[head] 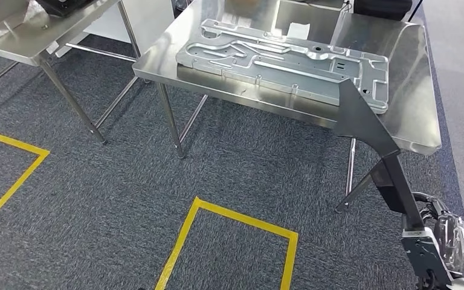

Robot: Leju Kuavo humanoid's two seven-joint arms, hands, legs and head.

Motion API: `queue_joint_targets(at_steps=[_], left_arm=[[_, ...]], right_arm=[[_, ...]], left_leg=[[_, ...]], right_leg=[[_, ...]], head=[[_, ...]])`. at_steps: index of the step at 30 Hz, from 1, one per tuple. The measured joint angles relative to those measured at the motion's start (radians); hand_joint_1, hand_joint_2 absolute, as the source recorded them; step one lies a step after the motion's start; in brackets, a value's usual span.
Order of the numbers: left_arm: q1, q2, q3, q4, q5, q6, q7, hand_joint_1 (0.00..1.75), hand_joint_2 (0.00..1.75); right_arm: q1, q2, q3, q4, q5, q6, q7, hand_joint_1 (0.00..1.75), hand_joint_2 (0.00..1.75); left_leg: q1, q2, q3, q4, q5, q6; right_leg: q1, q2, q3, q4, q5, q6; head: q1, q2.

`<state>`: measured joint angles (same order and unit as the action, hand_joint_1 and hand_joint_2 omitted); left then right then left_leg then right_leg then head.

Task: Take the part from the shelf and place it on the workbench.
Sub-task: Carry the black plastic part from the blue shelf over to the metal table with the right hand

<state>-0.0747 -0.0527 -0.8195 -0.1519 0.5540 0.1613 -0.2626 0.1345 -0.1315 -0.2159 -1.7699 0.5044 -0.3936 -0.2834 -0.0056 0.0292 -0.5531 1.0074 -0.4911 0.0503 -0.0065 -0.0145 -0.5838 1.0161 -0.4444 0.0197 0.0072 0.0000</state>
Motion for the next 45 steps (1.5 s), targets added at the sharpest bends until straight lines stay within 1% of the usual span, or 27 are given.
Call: queue_joint_targets(at_steps=[2, 3, 6, 7, 8, 9, 10, 11, 12, 13, 15, 17, 18, 21, 22, 23, 24, 26, 27, 28, 29, 31, 33, 36, 39, 41, 45], left_arm=[[0.000, -0.001, 0.000, 0.000, -0.001, -0.004, 0.005, 0.00, 1.75], [0.000, -0.002, -0.001, 0.000, -0.002, -0.004, 0.007, 0.00, 1.75], [0.000, -0.003, -0.002, 0.000, -0.003, -0.003, 0.018, 0.00, 1.75], [0.001, -0.003, -0.003, 0.000, -0.004, -0.002, 0.022, 0.00, 1.75], [0.002, -0.003, -0.004, 0.000, -0.005, 0.000, 0.025, 0.00, 1.75], [0.002, -0.003, -0.005, 0.000, -0.006, 0.002, 0.027, 0.00, 1.75], [0.002, -0.003, -0.006, 0.000, -0.007, 0.004, 0.030, 0.00, 1.75], [0.002, -0.001, -0.007, 0.000, -0.008, 0.007, 0.032, 0.00, 1.75], [0.000, -0.001, -0.009, 0.001, -0.008, 0.009, 0.033, 0.00, 1.75], [-0.001, 0.000, -0.011, 0.001, -0.009, 0.010, 0.036, 0.00, 1.75], [-0.002, 0.000, -0.017, 0.001, -0.008, 0.013, 0.038, 0.00, 1.75], [-0.003, 0.000, -0.023, 0.001, -0.008, 0.014, 0.041, 0.00, 1.75], [-0.005, 0.000, -0.026, 0.001, -0.008, 0.014, 0.042, 0.00, 1.75], [-0.007, 0.000, -0.030, 0.001, -0.007, 0.015, 0.045, 0.00, 1.75], [-0.006, 0.000, -0.031, 0.001, -0.007, 0.015, 0.046, 0.00, 1.75], [-0.006, 0.000, -0.032, 0.001, -0.006, 0.015, 0.048, 0.00, 1.75], [-0.005, 0.000, -0.033, 0.001, -0.006, 0.015, 0.049, 0.00, 1.75], [-0.004, 0.002, -0.035, 0.002, -0.005, 0.015, 0.050, 0.00, 1.75], [-0.005, 0.003, -0.037, 0.002, -0.004, 0.015, 0.050, 0.00, 1.75], [-0.007, 0.004, -0.038, 0.003, -0.003, 0.015, 0.050, 0.00, 1.75], [-0.008, 0.005, -0.038, 0.003, -0.002, 0.015, 0.049, 0.00, 1.75], [-0.008, 0.003, -0.039, 0.003, 0.000, 0.015, 0.047, 0.00, 1.75], [-0.006, 0.003, -0.041, 0.003, 0.004, 0.015, 0.044, 0.00, 1.75], [-0.006, 0.003, -0.046, 0.003, 0.009, 0.011, 0.041, 0.00, 1.75], [-0.006, 0.003, -0.051, 0.003, 0.011, 0.003, 0.030, 0.00, 1.75], [-0.006, 0.003, -0.054, 0.003, 0.012, -0.001, 0.023, 0.00, 1.75], [-0.006, 0.003, -0.055, 0.003, 0.014, -0.001, 0.017, 0.00, 1.75]], right_arm=[[-0.010, -0.001, 0.004, -0.003, 0.019, -0.001, 0.007, 1.75, 1.75], [-0.018, -0.003, 0.007, -0.005, 0.033, -0.004, 0.013, 1.75, 1.75], [-0.033, -0.015, 0.015, -0.004, 0.090, -0.012, 0.047, 1.75, 1.75], [-0.036, -0.021, 0.017, -0.001, 0.114, -0.013, 0.064, 1.75, 1.75], [-0.041, -0.029, 0.019, 0.003, 0.143, -0.014, 0.084, 1.75, 1.75], [-0.048, -0.038, 0.022, 0.008, 0.181, -0.018, 0.105, 1.75, 1.75], [-0.058, -0.048, 0.025, 0.016, 0.229, -0.025, 0.127, 1.75, 1.75], [-0.069, -0.057, 0.027, 0.028, 0.285, -0.034, 0.150, 1.75, 1.75], [-0.082, -0.068, 0.029, 0.041, 0.341, -0.042, 0.172, 1.75, 1.75], [-0.091, -0.078, 0.030, 0.055, 0.393, -0.049, 0.193, 1.75, 1.75], [-0.104, -0.097, 0.034, 0.081, 0.492, -0.056, 0.237, 1.75, 1.75], [-0.118, -0.117, 0.038, 0.105, 0.631, -0.062, 0.294, 1.75, 1.75], [-0.131, -0.129, 0.040, 0.120, 0.720, -0.066, 0.327, 1.75, 1.75], [-0.173, -0.164, 0.055, 0.177, 0.918, -0.071, 0.405, 1.75, 1.75], [-0.184, -0.174, 0.063, 0.198, 0.947, -0.071, 0.419, 1.75, 1.75], [-0.195, -0.184, 0.071, 0.217, 0.966, -0.070, 0.430, 1.75, 1.75], [-0.206, -0.193, 0.078, 0.233, 0.975, -0.070, 0.438, 1.75, 1.75], [-0.227, -0.210, 0.087, 0.255, 0.975, -0.068, 0.445, 1.75, 1.75], [-0.237, -0.218, 0.088, 0.263, 0.972, -0.069, 0.447, 1.75, 1.75], [-0.245, -0.224, 0.089, 0.270, 0.968, -0.069, 0.450, 1.75, 1.75], [-0.250, -0.230, 0.090, 0.276, 0.961, -0.071, 0.451, 1.75, 1.75], [-0.250, -0.238, 0.092, 0.283, 0.936, -0.078, 0.448, 1.75, 1.75], [-0.244, -0.244, 0.095, 0.284, 0.897, -0.095, 0.436, 1.75, 1.75], [-0.239, -0.250, 0.093, 0.278, 0.785, -0.128, 0.385, 1.75, 1.75], [-0.235, -0.249, 0.089, 0.248, 0.549, -0.138, 0.261, 1.75, 1.75], [-0.233, -0.245, 0.089, 0.209, 0.429, -0.123, 0.207, 1.75, 1.75], [-0.238, -0.245, 0.087, 0.139, 0.317, -0.064, 0.169, 1.75, 1.75]], left_leg=[[0.007, 0.001, 0.022, -0.023, 0.005, 0.008], [0.011, 0.001, 0.032, -0.029, 0.008, 0.009], [0.017, 0.002, 0.040, -0.032, 0.009, 0.004], [0.020, 0.002, 0.043, -0.031, 0.006, 0.000], [0.025, 0.002, 0.047, -0.030, 0.002, -0.007], [0.032, 0.002, 0.053, -0.027, -0.003, -0.015], [0.038, 0.002, 0.059, -0.024, -0.011, -0.026], [0.043, 0.003, 0.065, -0.020, -0.018, -0.037], [0.045, 0.003, 0.067, -0.015, -0.025, -0.047], [0.043, 0.004, 0.067, -0.013, -0.031, -0.057], [0.040, 0.006, 0.070, -0.009, -0.038, -0.072], [0.044, 0.002, 0.064, 0.020, -0.042, -0.080], [0.045, -0.003, 0.043, 0.060, -0.051, -0.080], [0.039, -0.017, -0.077, 0.251, -0.125, -0.073], [0.034, -0.019, -0.112, 0.293, -0.138, -0.067], [0.028, -0.019, -0.133, 0.304, -0.130, -0.059], [0.021, -0.020, -0.137, 0.278, -0.099, -0.046], [0.002, -0.023, -0.105, 0.157, -0.004, -0.009], [-0.006, -0.024, -0.090, 0.099, 0.028, 0.008], [-0.013, -0.026, -0.079, 0.060, 0.048, 0.019], [-0.017, -0.027, -0.073, 0.041, 0.053, 0.023], [-0.022, -0.031, -0.068, 0.028, 0.061, 0.005], [-0.022, -0.035, -0.066, 0.024, 0.061, -0.007], [-0.022, -0.035, -0.065, 0.025, 0.057, -0.003], [-0.022, -0.035, -0.065, 0.025, 0.055, -0.002], [-0.023, -0.035, -0.065, 0.025, 0.055, -0.001], [-0.023, -0.035, -0.065, 0.025, 0.055, 0.000]], right_leg=[[-0.001, 0.002, -0.002, 0.020, -0.003, 0.008], [-0.003, 0.005, -0.013, 0.046, -0.022, 0.013], [-0.017, 0.010, -0.099, 0.205, -0.105, 0.032], [-0.024, 0.010, -0.121, 0.238, -0.111, 0.038], [-0.030, 0.010, -0.127, 0.235, -0.097, 0.045], [-0.037, 0.009, -0.112, 0.195, -0.063, 0.052], [-0.045, 0.006, -0.086, 0.129, -0.021, 0.060], [-0.046, 0.002, -0.062, 0.071, 0.003, 0.066], [-0.045, -0.003, -0.047, 0.029, 0.013, 0.062], [-0.042, -0.005, -0.042, 0.010, 0.012, 0.052], [-0.036, -0.003, -0.045, 0.014, 0.000, 0.018], [-0.035, 0.004, -0.037, 0.016, -0.004, -0.001], [-0.033, 0.007, -0.031, 0.016, -0.008, -0.009], [-0.019, 0.015, -0.017, 0.015, -0.022, -0.028], [-0.012, 0.019, -0.012, 0.015, -0.026, -0.032], [-0.005, 0.023, -0.006, 0.015, -0.031, -0.036], [0.003, 0.027, 0.002, 0.015, -0.036, -0.039], [0.013, 0.032, 0.017, 0.014, -0.047, -0.043], [0.014, 0.034, 0.022, 0.014, -0.051, -0.043], [0.013, 0.034, 0.022, 0.012, -0.053, -0.041], [0.010, 0.034, 0.021, 0.012, -0.054, -0.038], [0.005, 0.033, 0.019, 0.011, -0.056, -0.032], [0.004, 0.032, 0.022, 0.009, -0.058, -0.029], [0.004, 0.032, 0.025, 0.005, -0.060, -0.026], [0.004, 0.032, 0.027, 0.003, -0.060, -0.025], [0.004, 0.032, 0.027, 0.002, -0.060, -0.025], [0.004, 0.032, 0.029, 0.000, -0.059, -0.022]], head=[[0.001, 0.000], [0.002, 0.000], [0.003, 0.000], [0.002, 0.000], [0.002, 0.000], [0.002, 0.000], [0.003, 0.000], [0.007, 0.000], [0.011, 0.000], [0.015, 0.000], [0.017, 0.000], [0.012, 0.000], [0.009, 0.000], [0.000, 0.000], [-0.002, 0.000], [-0.002, 0.000], [-0.003, 0.000], [-0.001, 0.000], [0.004, 0.000], [0.006, 0.000], [0.009, 0.000], [0.006, 0.000], [0.005, 0.000], [0.005, 0.000], [0.005, 0.000], [0.005, 0.000], [0.005, 0.000]])
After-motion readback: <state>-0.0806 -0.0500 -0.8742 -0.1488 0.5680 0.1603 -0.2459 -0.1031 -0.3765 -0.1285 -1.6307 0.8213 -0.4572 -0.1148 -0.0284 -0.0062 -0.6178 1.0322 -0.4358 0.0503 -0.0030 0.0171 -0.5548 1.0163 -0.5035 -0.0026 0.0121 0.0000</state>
